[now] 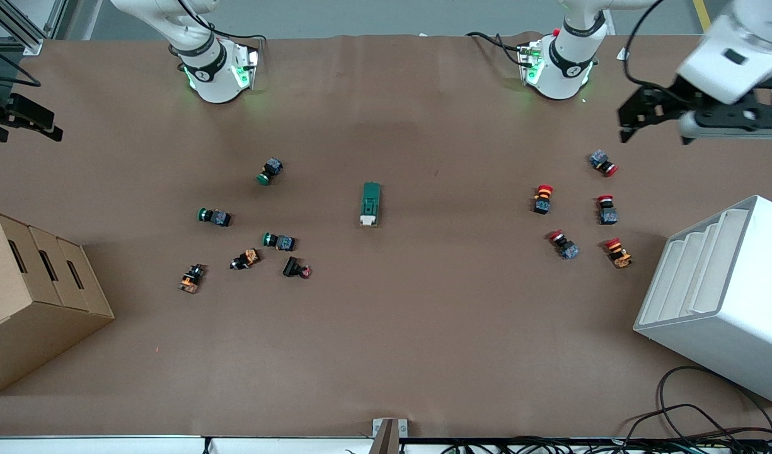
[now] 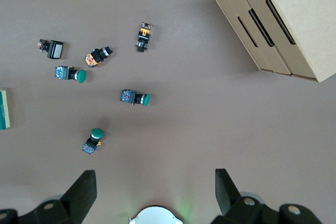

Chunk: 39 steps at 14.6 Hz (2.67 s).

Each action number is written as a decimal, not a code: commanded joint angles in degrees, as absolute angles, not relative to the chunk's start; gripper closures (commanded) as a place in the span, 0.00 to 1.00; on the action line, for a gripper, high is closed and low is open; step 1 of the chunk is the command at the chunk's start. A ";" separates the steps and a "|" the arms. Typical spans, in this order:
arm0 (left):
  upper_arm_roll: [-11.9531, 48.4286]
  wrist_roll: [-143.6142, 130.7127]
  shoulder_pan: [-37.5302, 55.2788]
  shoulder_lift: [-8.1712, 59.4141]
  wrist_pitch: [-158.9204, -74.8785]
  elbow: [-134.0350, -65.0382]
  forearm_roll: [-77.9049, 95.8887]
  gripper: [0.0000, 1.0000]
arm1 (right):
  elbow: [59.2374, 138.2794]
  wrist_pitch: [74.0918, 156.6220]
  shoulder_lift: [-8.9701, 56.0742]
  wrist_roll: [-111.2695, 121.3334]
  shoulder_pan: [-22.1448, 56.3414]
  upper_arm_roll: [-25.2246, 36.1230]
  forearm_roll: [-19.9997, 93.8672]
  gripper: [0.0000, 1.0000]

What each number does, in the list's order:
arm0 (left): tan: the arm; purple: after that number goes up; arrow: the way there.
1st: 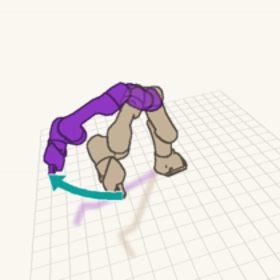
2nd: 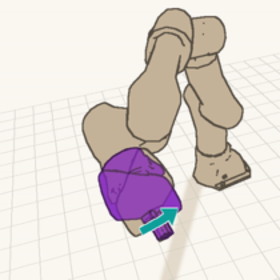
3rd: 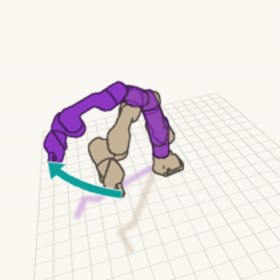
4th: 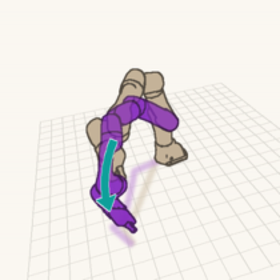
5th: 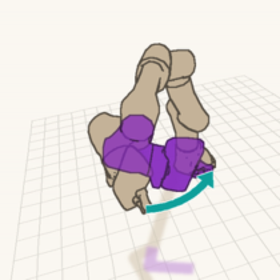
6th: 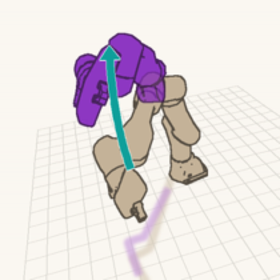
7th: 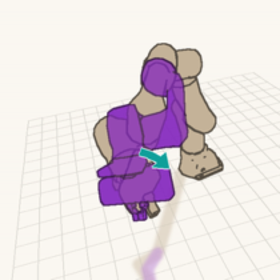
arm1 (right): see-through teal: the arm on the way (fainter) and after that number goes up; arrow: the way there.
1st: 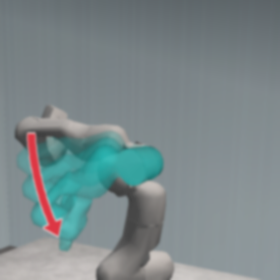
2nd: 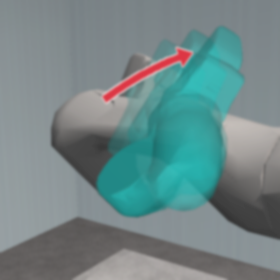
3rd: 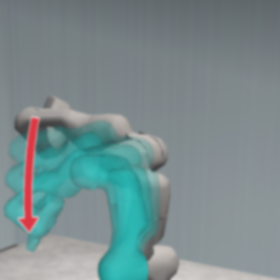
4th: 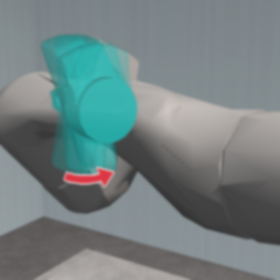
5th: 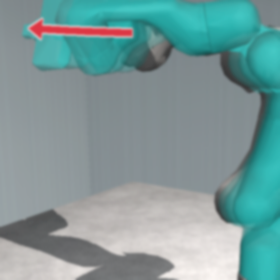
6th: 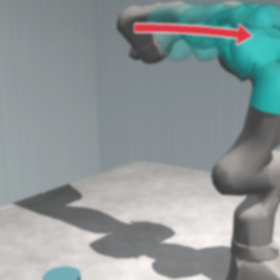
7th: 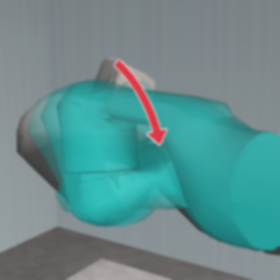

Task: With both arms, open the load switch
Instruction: 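Move the left gripper over the green load switch and lower it, then reach the right gripper to the switch's white handle while the left gripper holds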

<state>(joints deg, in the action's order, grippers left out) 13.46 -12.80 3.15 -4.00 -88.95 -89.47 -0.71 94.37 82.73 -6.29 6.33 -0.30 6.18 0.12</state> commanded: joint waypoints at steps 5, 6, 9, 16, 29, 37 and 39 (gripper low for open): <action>34.95 -44.88 3.34 -1.94 -109.66 -102.55 -3.68 0.00 | 95.54 83.32 -7.82 6.77 0.26 6.24 -0.70 0.00; 37.24 -48.22 3.43 -0.02 -111.17 -103.00 -3.87 0.00 | 95.54 83.23 -7.74 6.68 0.52 6.15 -0.70 0.00; 41.04 -60.25 8.32 6.75 -114.34 -103.18 -9.46 0.00 | 93.00 82.79 -7.21 6.51 0.62 6.24 -0.70 0.00; 41.04 -93.12 25.02 24.15 -119.17 -103.18 -33.72 0.00 | 90.80 83.41 4.11 6.59 -1.49 6.68 -0.61 0.00; 39.12 -129.80 35.59 39.11 -120.32 -107.66 -83.20 0.01 | 93.52 95.51 17.74 -48.90 18.60 6.24 6.58 0.00; 38.58 -136.66 36.04 46.31 -114.36 -108.28 -102.46 0.00 | 83.85 115.82 41.21 -92.34 33.83 6.24 13.09 0.00; 38.23 -137.11 36.30 47.28 -113.12 -108.28 -103.79 0.00 | 83.85 118.99 42.97 -97.01 35.94 6.15 13.97 0.00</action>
<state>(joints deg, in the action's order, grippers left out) 38.75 -135.91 35.41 46.42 -114.67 -108.69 -101.54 85.85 118.19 41.37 -92.19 34.16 5.50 11.97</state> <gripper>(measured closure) 0.000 0.000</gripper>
